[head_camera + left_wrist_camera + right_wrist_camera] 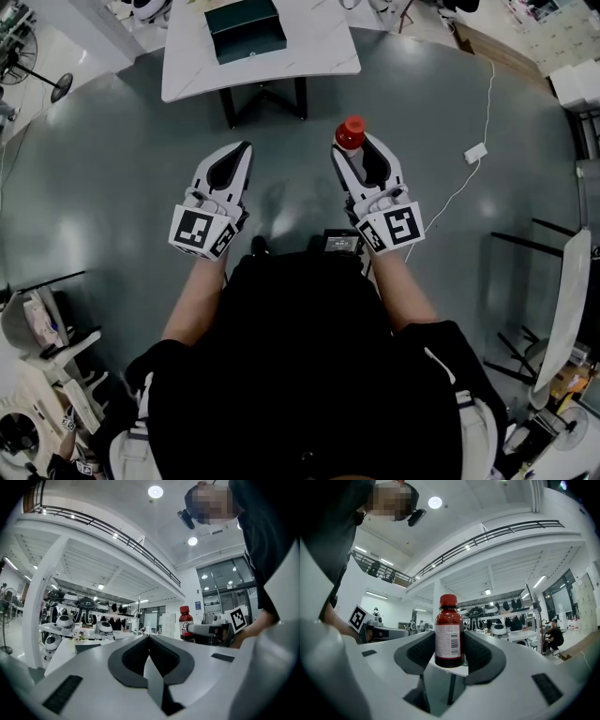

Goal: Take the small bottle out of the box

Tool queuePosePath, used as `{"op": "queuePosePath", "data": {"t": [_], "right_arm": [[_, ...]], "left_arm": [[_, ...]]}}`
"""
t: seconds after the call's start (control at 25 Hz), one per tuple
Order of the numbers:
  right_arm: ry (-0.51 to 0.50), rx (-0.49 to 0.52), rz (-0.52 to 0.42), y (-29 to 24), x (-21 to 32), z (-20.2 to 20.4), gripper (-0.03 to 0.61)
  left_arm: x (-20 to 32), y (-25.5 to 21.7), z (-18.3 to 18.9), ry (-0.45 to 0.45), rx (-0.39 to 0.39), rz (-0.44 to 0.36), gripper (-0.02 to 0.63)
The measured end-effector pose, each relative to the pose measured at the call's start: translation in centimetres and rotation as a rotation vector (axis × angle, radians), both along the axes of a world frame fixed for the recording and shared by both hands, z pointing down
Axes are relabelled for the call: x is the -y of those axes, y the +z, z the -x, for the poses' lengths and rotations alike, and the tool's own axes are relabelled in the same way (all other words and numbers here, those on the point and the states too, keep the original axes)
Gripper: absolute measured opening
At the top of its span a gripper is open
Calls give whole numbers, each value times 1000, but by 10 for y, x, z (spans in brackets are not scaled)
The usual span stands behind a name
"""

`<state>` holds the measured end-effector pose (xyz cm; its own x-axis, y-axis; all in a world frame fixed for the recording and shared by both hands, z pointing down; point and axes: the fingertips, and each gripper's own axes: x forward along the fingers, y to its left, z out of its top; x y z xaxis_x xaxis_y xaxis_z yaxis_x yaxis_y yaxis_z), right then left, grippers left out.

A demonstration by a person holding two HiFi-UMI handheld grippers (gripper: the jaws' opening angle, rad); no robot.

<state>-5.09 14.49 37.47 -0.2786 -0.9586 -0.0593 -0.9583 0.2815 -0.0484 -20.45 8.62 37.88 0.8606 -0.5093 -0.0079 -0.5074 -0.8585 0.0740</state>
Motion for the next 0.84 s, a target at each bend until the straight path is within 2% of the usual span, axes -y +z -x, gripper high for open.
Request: {"op": "queuePosePath", "data": {"t": [0.24, 0.84], "right_arm": [[-14, 21, 9, 5, -5, -12, 210], [-24, 44, -12, 6, -21, -62, 210]], "left_arm": [[-7, 4, -16, 6, -5, 35, 15], [-25, 9, -67, 8, -7, 45, 15]]}}
